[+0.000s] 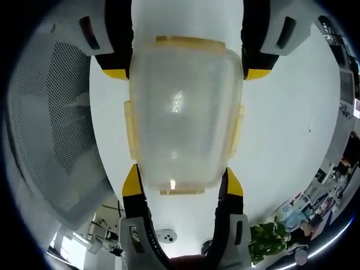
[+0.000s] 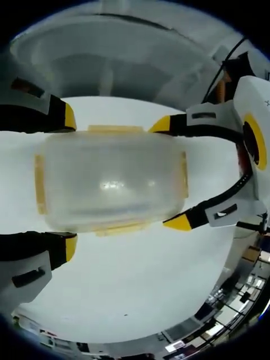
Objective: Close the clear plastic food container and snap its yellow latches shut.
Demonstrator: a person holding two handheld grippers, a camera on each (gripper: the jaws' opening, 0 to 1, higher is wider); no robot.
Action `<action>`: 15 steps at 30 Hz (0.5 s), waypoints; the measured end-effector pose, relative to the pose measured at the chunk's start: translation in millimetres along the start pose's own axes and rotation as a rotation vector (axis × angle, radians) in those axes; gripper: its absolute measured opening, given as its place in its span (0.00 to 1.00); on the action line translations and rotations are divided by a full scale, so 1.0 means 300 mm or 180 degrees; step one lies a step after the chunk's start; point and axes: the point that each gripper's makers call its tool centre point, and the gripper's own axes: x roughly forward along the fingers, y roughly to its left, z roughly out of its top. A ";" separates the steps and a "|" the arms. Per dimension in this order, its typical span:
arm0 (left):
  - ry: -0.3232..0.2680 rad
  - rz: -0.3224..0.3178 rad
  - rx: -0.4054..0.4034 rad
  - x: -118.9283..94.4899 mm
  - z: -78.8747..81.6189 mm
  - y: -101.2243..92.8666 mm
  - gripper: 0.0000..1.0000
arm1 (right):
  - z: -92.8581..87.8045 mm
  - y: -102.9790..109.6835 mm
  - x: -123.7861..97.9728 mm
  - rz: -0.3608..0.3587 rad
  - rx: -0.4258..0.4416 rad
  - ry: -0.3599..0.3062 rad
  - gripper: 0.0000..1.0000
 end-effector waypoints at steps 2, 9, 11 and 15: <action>0.0000 -0.0007 -0.0008 0.001 -0.002 0.006 0.80 | 0.001 -0.005 0.002 -0.0003 -0.0014 -0.0012 0.71; -0.0004 0.0000 -0.0071 0.005 -0.009 0.024 0.81 | 0.007 -0.028 0.002 0.0011 -0.0050 -0.0058 0.71; -0.0006 -0.0003 -0.0081 0.004 -0.012 0.034 0.81 | 0.010 -0.035 0.003 0.0013 -0.0056 -0.0057 0.71; 0.0007 -0.0004 -0.0083 0.005 -0.018 0.058 0.81 | 0.018 -0.061 0.006 0.0008 -0.0053 -0.0067 0.71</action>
